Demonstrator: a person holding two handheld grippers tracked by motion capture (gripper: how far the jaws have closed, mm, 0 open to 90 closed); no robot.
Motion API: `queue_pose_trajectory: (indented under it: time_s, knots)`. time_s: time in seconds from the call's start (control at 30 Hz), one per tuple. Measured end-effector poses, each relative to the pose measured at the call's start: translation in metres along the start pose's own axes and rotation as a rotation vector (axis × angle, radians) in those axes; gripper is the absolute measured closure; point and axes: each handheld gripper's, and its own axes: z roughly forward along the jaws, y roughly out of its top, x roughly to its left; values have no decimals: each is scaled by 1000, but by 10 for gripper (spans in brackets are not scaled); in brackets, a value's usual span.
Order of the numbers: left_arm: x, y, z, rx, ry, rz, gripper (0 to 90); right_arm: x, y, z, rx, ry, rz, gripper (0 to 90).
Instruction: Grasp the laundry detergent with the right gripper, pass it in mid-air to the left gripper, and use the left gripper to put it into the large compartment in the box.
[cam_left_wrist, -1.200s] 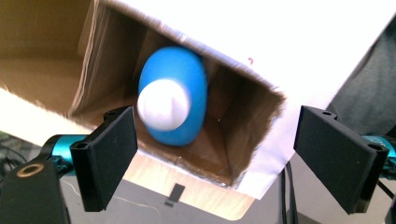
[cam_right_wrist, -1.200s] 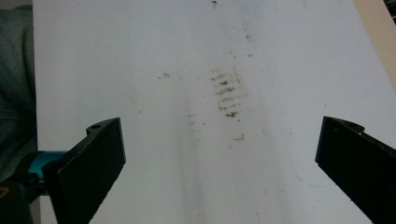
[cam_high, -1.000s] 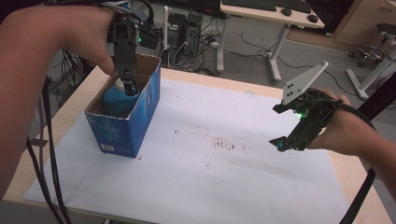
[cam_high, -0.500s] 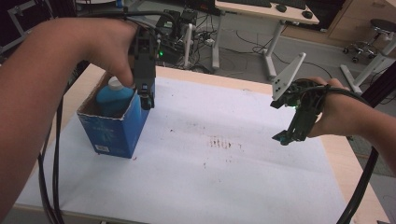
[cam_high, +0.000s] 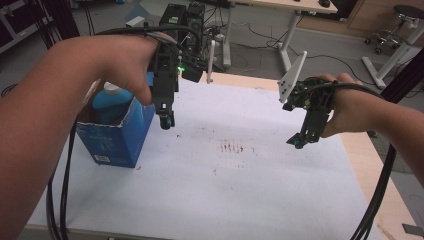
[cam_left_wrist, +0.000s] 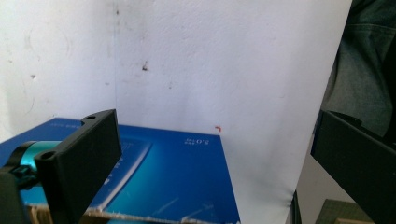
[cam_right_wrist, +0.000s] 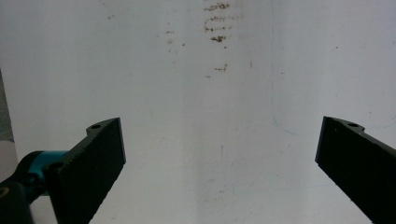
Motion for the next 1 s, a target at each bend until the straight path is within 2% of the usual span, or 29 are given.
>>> queue_pose_trajectory:
  time_s: [0.3,0.5,0.73,1.0]
  knots:
    - [1,9,1,3,-12,19,16,-1,-1,4,5,-5,-2,6]
    - [0,12,-1,-1,-5,14,16,-1,-3,0,-7,-13,-5,7]
    - [-2,17,-3,-2,4,30,16,1,-6,-1,6,-13,14,7]
    - [-1,17,-4,3,7,27,16,2,-8,0,14,-7,15,7]
